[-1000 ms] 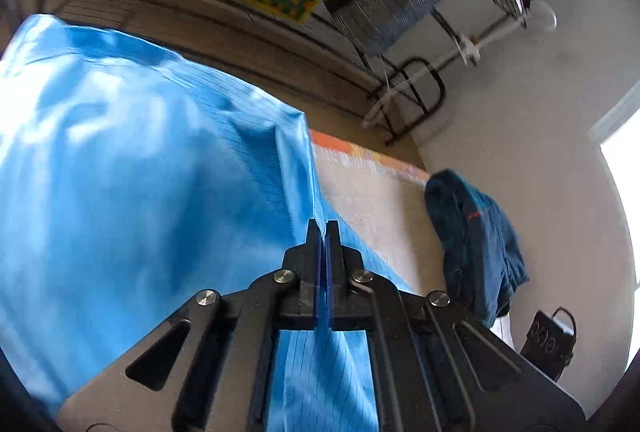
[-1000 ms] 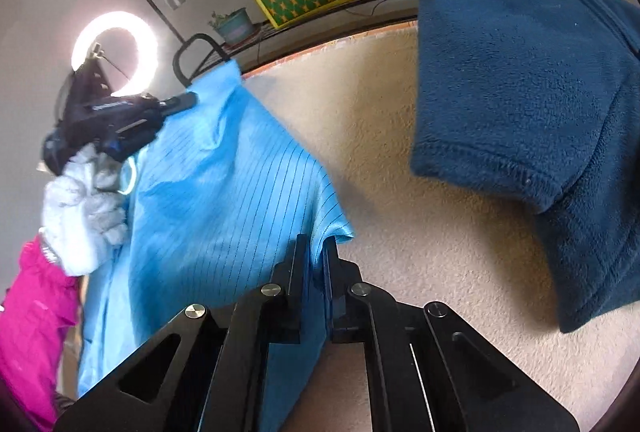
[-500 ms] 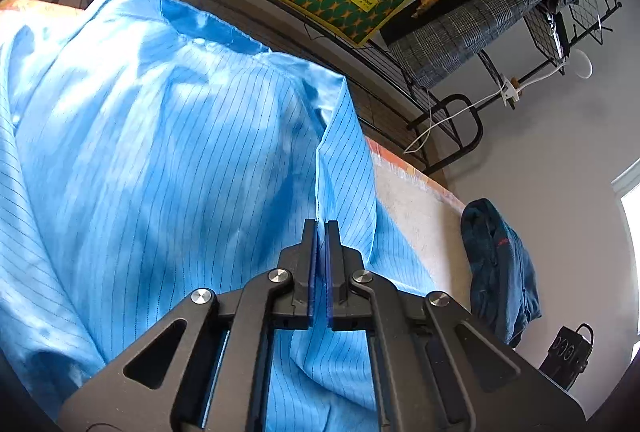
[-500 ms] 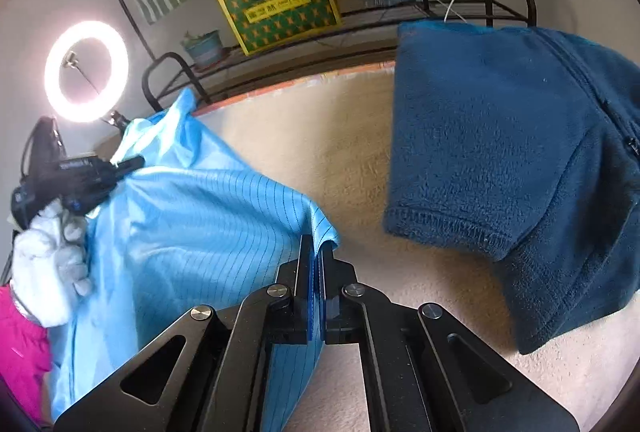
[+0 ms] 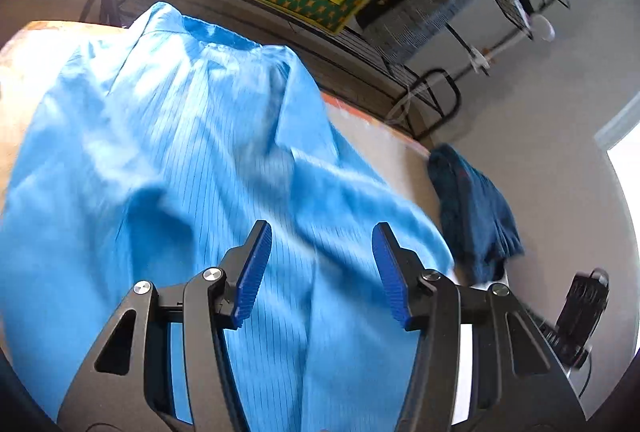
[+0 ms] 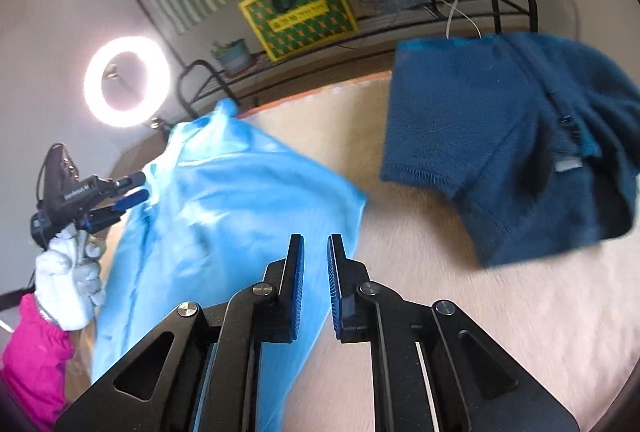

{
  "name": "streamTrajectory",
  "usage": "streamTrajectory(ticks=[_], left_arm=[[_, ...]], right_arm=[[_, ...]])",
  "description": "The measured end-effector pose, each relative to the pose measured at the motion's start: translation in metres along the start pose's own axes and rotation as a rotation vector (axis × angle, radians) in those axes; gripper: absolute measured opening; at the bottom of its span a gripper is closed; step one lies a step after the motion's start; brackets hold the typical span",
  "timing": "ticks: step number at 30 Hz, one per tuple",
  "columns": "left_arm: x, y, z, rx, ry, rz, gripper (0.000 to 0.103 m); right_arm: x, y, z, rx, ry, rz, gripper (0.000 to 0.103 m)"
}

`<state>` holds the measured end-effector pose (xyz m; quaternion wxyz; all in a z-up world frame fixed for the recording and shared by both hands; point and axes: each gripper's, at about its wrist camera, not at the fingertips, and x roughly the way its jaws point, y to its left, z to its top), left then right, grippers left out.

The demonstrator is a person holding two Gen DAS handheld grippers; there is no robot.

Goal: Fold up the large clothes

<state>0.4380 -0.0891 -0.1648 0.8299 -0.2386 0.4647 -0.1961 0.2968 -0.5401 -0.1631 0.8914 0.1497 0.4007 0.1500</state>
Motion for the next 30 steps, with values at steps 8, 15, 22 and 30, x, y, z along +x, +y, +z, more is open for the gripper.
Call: streamTrajectory(ticks=[8, 15, 22, 30], left_arm=[[-0.095, -0.023, -0.076, 0.044, 0.044, -0.054, 0.053], [-0.151, -0.018, -0.148, 0.024, 0.105, -0.087, 0.054], [-0.151, -0.004, -0.207, -0.015, 0.186, -0.094, 0.054], [-0.120, -0.005, -0.244, -0.001, 0.248, -0.055, 0.054]], right_arm=[[-0.089, 0.037, -0.033, -0.042, -0.049, 0.062, 0.022], [-0.135, 0.080, -0.091, -0.098, 0.009, 0.095, 0.023], [-0.128, 0.105, -0.153, -0.150, 0.123, 0.082, 0.038], [-0.082, 0.104, -0.204, -0.151, 0.268, 0.014, 0.038]])
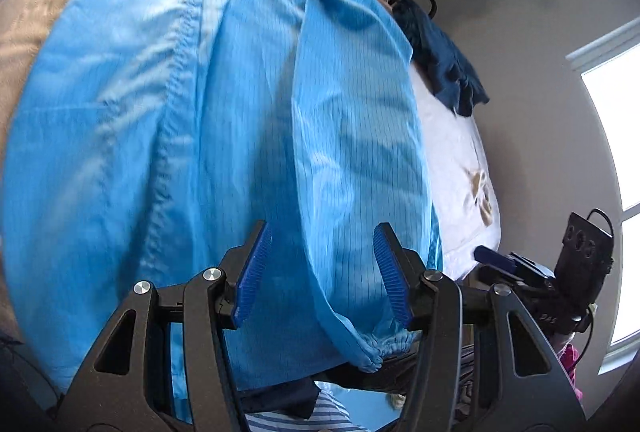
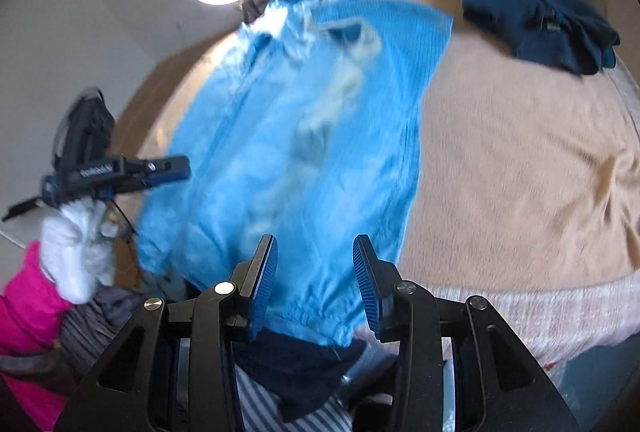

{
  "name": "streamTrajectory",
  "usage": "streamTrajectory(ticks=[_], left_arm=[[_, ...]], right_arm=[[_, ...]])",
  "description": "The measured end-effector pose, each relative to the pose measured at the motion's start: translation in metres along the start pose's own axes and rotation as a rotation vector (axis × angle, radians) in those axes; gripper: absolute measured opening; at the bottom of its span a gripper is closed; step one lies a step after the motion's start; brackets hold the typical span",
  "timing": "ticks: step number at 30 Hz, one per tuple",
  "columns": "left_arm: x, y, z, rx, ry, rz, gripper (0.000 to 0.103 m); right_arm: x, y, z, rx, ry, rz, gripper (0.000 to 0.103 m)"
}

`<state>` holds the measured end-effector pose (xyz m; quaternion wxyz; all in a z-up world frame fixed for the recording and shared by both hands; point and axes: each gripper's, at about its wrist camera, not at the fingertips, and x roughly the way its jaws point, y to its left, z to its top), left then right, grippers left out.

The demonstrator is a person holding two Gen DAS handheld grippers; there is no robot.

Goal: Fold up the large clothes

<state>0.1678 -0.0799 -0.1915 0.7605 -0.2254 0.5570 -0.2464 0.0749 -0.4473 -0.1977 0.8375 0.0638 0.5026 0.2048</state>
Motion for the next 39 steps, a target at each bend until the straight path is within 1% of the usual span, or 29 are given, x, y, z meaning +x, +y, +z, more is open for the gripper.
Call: streamTrajectory(ticks=[2, 5, 8, 10, 11, 12, 14, 16, 17, 18, 20, 21, 22, 24, 27, 29, 30, 31, 32, 34, 35, 37, 39], left_arm=[[0.006, -0.003, -0.005, 0.007, 0.008, -0.005, 0.054], [0.014, -0.010, -0.009, 0.053, 0.006, 0.029, 0.054], [0.023, -0.016, -0.011, 0.088, 0.013, 0.063, 0.054], [0.027, -0.024, -0.014, 0.129, 0.008, 0.080, 0.054], [0.028, -0.027, -0.015, 0.147, 0.004, 0.078, 0.048], [0.030, -0.030, -0.016, 0.170, 0.005, 0.080, 0.031], [0.035, -0.033, -0.019, 0.193, 0.014, 0.087, 0.009], [0.038, -0.032, -0.020, 0.201, 0.015, 0.081, 0.006], [0.038, -0.031, -0.021, 0.203, 0.014, 0.081, 0.003], [0.039, -0.029, -0.020, 0.202, 0.014, 0.080, 0.003], [0.037, -0.025, -0.023, 0.192, 0.014, 0.068, 0.001], [0.038, -0.024, -0.025, 0.188, 0.013, 0.066, 0.000], [0.036, -0.021, -0.028, 0.176, 0.008, 0.065, 0.000], [0.032, -0.017, -0.030, 0.153, -0.003, 0.052, 0.000], [0.028, -0.010, -0.028, 0.101, -0.014, -0.004, 0.000], [0.025, -0.012, -0.026, 0.108, -0.029, 0.004, 0.000], [0.026, -0.013, -0.025, 0.114, -0.034, 0.015, 0.004], [0.029, -0.012, -0.022, 0.109, -0.020, 0.041, 0.008], [0.032, -0.012, -0.021, 0.109, -0.014, 0.043, 0.012], [0.036, -0.011, -0.021, 0.129, -0.021, 0.054, 0.012], [0.039, -0.010, -0.023, 0.128, -0.011, 0.049, 0.001], [0.043, -0.005, -0.034, 0.079, 0.002, 0.014, 0.001], [0.046, -0.006, -0.050, 0.063, 0.012, -0.006, 0.001]], right_arm=[[0.014, -0.002, -0.005, 0.007, 0.031, -0.010, 0.038], [0.025, -0.003, -0.008, 0.010, 0.049, -0.013, 0.038], [0.035, -0.003, -0.010, -0.003, 0.069, -0.032, 0.038], [0.038, -0.003, -0.014, -0.007, 0.075, -0.044, 0.038], [0.040, -0.004, -0.014, -0.006, 0.080, -0.045, 0.038], [0.041, -0.005, -0.014, -0.007, 0.082, -0.046, 0.038], [0.044, -0.004, -0.014, -0.015, 0.085, -0.053, 0.038], [0.049, -0.004, -0.014, -0.029, 0.094, -0.071, 0.038], [0.052, -0.004, -0.014, -0.035, 0.101, -0.077, 0.038], [0.055, -0.004, -0.014, -0.038, 0.106, -0.077, 0.038], [0.060, -0.001, -0.014, -0.060, 0.109, -0.092, 0.030], [0.061, 0.001, -0.014, -0.080, 0.112, -0.108, 0.017], [0.062, 0.002, -0.014, -0.094, 0.110, -0.123, 0.007], [0.061, 0.000, -0.013, -0.089, 0.108, -0.108, 0.005], [0.059, 0.000, -0.012, -0.094, 0.099, -0.101, 0.003], [0.058, 0.001, -0.014, -0.105, 0.096, -0.105, 0.002], [0.057, 0.001, -0.015, -0.109, 0.095, -0.108, 0.001], [0.057, 0.001, -0.016, -0.112, 0.095, -0.112, 0.001], [0.057, 0.001, -0.017, -0.114, 0.095, -0.112, 0.001], [0.056, 0.001, -0.017, -0.113, 0.094, -0.112, 0.001], [0.054, 0.000, -0.018, -0.110, 0.090, -0.110, 0.001], [0.050, -0.002, -0.019, -0.102, 0.083, -0.106, 0.001], [0.043, -0.008, -0.020, -0.084, 0.069, -0.085, 0.001]])
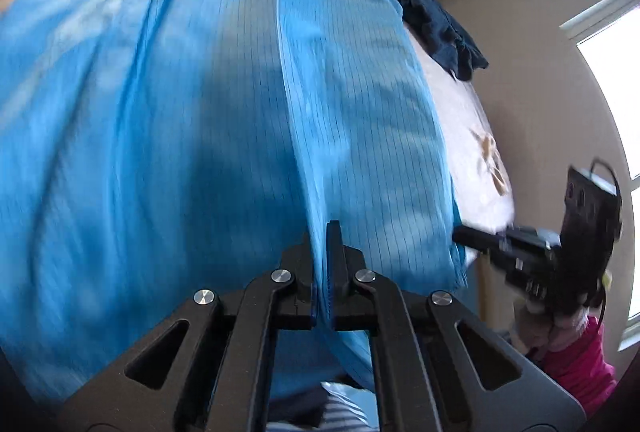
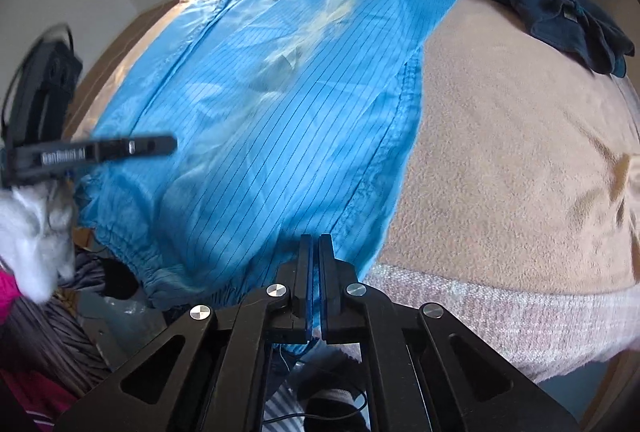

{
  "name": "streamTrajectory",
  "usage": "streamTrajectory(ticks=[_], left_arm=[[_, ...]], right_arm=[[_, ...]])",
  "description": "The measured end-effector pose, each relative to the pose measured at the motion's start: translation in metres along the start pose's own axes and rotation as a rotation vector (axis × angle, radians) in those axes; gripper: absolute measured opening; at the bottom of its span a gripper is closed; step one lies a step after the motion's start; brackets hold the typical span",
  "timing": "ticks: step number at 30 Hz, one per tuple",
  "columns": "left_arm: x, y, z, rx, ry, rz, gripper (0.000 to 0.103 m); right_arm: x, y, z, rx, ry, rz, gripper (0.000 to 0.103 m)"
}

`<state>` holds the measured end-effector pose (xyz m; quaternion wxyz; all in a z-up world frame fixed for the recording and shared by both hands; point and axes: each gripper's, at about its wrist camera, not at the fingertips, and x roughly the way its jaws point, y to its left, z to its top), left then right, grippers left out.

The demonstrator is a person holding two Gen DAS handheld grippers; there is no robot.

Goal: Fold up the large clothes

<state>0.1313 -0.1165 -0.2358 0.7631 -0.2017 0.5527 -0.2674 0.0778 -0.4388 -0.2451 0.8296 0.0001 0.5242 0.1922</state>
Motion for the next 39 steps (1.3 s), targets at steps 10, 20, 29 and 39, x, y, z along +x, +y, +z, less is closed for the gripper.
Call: streamTrajectory(ticks=[10, 20, 29, 39], left_arm=[[-0.009, -0.018, -0.017, 0.015, 0.013, 0.006, 0.045], [0.003, -0.003, -0.007, -0.005, 0.003, -0.012, 0.000], [0.005, -0.021, -0.025, 0.026, -0.010, -0.017, 0.000], [0.002, -0.012, -0.022, 0.010, -0.007, -0.012, 0.000]], right_arm=[[-0.012, -0.022, -0.007, 0.121, -0.018, 0.143, 0.003], [0.007, -0.008, -0.005, 0.062, 0.036, 0.102, 0.012], [-0.025, -0.042, 0.002, 0.135, -0.062, 0.079, 0.000], [-0.003, -0.040, -0.007, 0.193, 0.033, 0.242, 0.008]])
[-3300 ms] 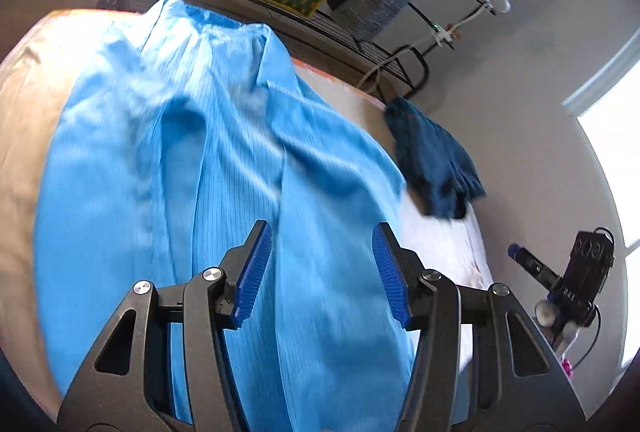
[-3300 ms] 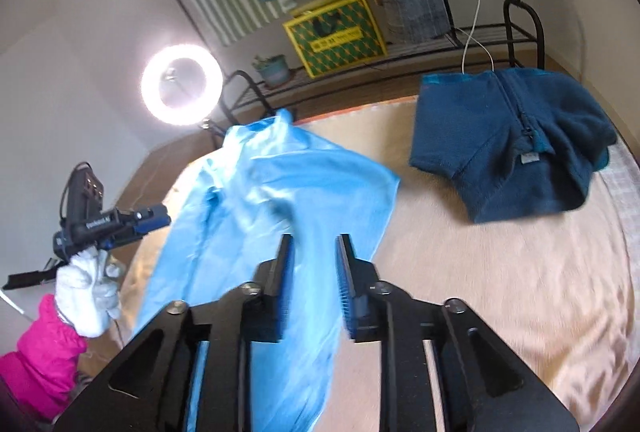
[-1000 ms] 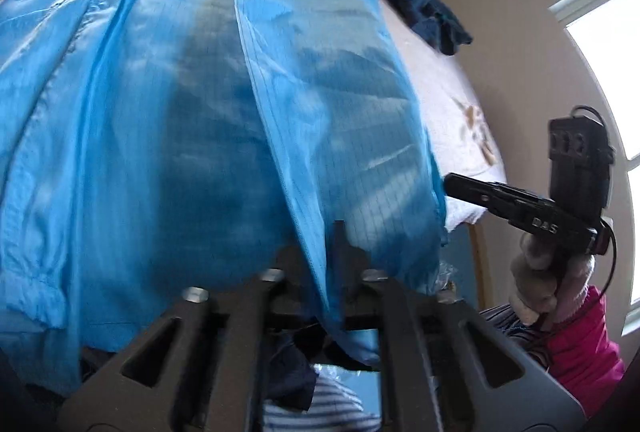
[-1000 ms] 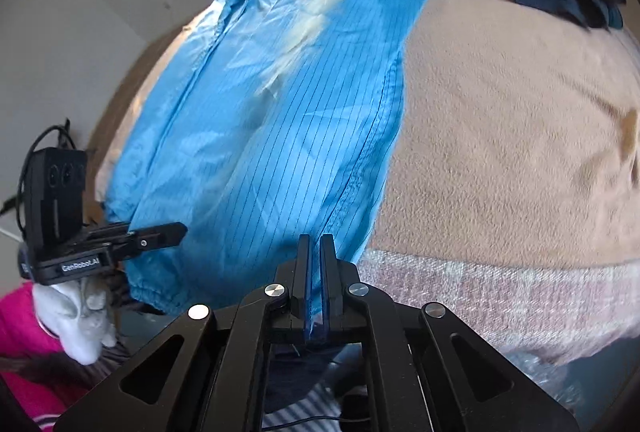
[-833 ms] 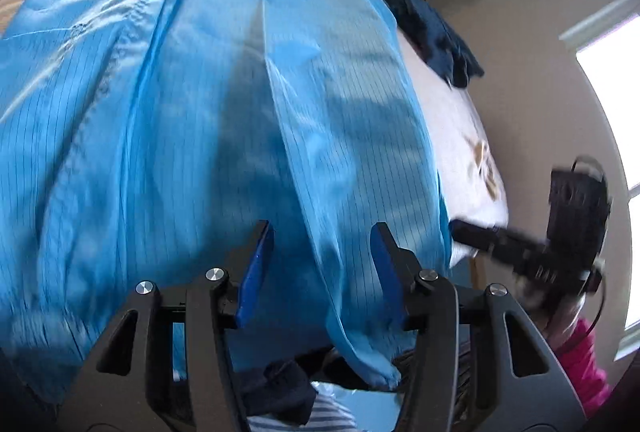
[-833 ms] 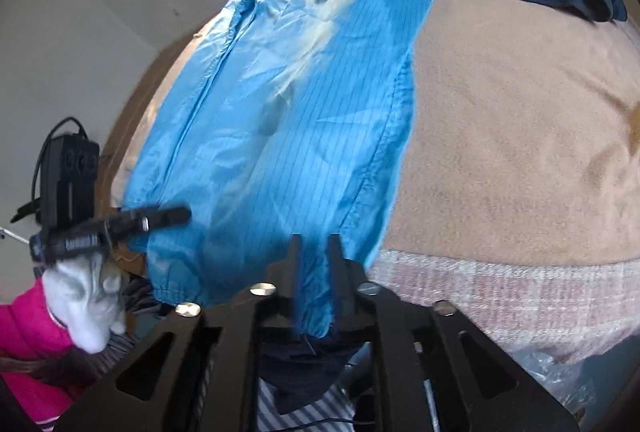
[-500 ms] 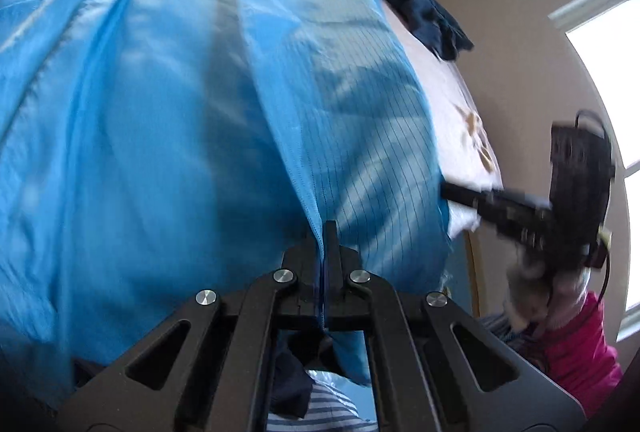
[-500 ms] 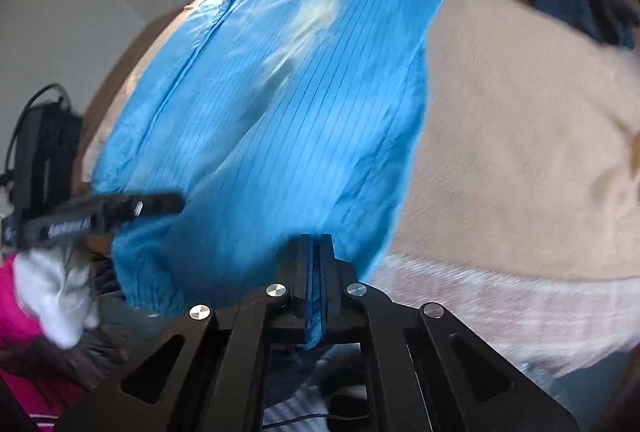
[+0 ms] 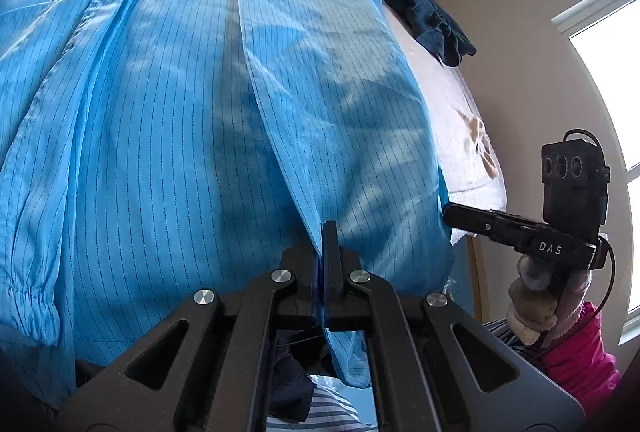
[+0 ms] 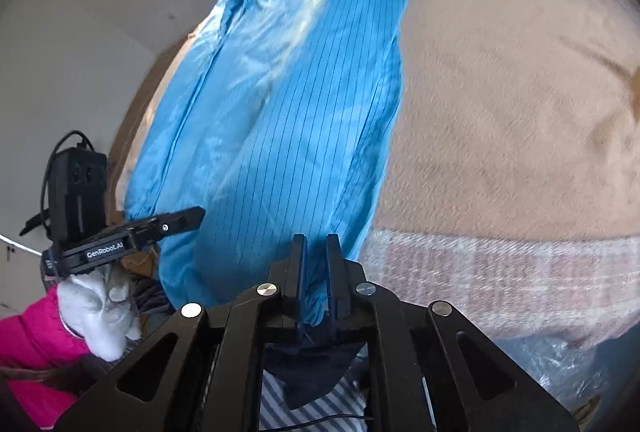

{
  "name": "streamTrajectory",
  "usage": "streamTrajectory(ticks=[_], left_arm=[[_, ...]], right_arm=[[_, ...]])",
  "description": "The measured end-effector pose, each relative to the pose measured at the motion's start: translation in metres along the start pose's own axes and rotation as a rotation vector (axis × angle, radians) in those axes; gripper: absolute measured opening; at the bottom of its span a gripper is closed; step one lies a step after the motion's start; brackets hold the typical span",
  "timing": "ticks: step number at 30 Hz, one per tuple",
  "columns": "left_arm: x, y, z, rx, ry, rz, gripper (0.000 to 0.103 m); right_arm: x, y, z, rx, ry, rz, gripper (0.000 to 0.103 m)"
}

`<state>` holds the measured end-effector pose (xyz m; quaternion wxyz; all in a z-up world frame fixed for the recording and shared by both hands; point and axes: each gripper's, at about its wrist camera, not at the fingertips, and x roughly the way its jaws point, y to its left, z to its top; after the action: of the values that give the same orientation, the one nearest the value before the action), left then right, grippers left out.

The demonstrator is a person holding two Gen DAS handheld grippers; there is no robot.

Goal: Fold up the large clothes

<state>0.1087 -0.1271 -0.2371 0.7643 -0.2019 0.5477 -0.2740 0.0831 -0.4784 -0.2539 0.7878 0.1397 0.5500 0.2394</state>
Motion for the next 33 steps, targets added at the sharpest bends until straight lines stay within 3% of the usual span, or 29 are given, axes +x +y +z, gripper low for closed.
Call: streamTrajectory(ticks=[2, 4, 8, 9, 12, 16, 18, 22, 24, 29, 31, 33], left_arm=[[0.002, 0.000, 0.002, -0.004, 0.001, 0.000, 0.000], [0.002, -0.001, 0.002, -0.006, -0.002, 0.001, 0.000], [0.003, -0.003, 0.000, 0.002, -0.004, 0.007, 0.000], [0.001, 0.000, 0.000, 0.005, -0.003, 0.007, 0.000], [0.001, -0.001, 0.001, -0.002, -0.002, 0.001, 0.000], [-0.007, -0.007, -0.002, -0.025, -0.017, -0.044, 0.000], [-0.004, -0.013, -0.006, 0.003, -0.020, -0.028, 0.000], [0.006, -0.009, -0.007, 0.025, -0.013, 0.008, 0.000], [0.004, -0.013, -0.006, 0.054, -0.020, 0.030, 0.000], [-0.012, -0.018, -0.009, 0.108, -0.041, 0.113, 0.000], [-0.018, -0.022, -0.010, 0.117, -0.055, 0.139, 0.006], [-0.030, -0.027, -0.012, 0.141, -0.086, 0.155, 0.026]], right_arm=[[0.002, 0.002, 0.000, 0.005, 0.006, 0.027, 0.016], [0.004, 0.004, 0.001, 0.003, 0.008, 0.026, 0.037], [0.007, 0.003, -0.002, 0.004, 0.016, 0.013, 0.037], [0.009, 0.004, -0.002, 0.002, 0.012, 0.010, 0.036], [0.013, 0.007, 0.001, 0.010, 0.002, 0.011, 0.001], [-0.012, 0.008, 0.000, -0.025, -0.060, -0.057, 0.000], [-0.023, 0.000, -0.001, -0.005, -0.084, -0.061, 0.000], [-0.007, -0.008, -0.001, 0.023, -0.034, -0.073, 0.000], [0.003, 0.001, -0.002, -0.038, -0.013, -0.128, 0.000], [-0.002, 0.013, -0.002, -0.094, 0.008, -0.107, 0.002], [-0.012, 0.012, -0.002, -0.097, -0.019, -0.099, 0.003], [-0.024, 0.009, 0.000, -0.093, -0.053, -0.096, 0.004]])
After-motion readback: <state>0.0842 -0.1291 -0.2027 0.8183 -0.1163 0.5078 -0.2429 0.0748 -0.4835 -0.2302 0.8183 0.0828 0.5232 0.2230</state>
